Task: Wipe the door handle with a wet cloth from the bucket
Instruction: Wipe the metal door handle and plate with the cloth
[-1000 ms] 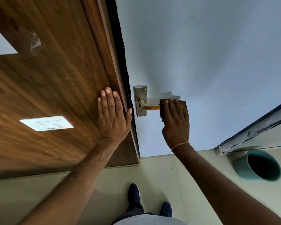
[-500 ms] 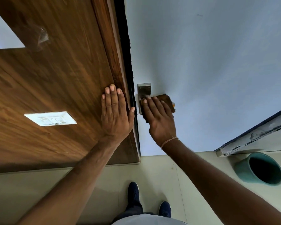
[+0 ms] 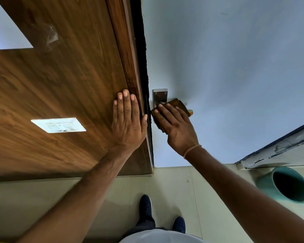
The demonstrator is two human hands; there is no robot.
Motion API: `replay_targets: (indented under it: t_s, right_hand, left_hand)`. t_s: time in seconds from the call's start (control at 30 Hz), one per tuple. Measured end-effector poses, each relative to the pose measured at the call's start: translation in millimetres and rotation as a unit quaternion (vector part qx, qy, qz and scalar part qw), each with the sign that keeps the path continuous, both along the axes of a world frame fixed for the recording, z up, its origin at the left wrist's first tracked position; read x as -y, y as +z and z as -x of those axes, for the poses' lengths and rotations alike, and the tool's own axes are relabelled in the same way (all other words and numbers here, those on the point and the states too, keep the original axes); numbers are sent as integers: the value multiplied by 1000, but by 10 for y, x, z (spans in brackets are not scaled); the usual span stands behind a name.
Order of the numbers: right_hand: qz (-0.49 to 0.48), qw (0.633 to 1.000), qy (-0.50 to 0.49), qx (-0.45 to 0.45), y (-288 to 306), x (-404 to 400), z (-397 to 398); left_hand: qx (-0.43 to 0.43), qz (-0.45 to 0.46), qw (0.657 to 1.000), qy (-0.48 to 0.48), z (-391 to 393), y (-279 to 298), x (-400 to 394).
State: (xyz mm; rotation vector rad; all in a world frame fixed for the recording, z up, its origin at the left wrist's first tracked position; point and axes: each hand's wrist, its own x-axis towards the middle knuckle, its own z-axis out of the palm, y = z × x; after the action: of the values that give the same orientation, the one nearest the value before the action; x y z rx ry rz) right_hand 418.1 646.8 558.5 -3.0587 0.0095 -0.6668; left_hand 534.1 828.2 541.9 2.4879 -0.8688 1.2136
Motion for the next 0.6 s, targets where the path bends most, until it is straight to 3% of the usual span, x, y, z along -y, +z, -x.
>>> replay_targets:
  t_s: [0.13, 0.37, 0.6]
  right_hand:
    - [-44, 995, -88, 30, 8, 63, 119]
    - [1, 999, -34, 1, -29, -122, -2]
    - [-56, 990, -119, 42, -37, 244, 149]
  left_hand:
    - [5, -2, 1000, -1, -9, -2, -15]
    - [8, -2, 1000, 4, -2, -17, 5]
    - [3, 1, 1000, -1, -9, -18, 9]
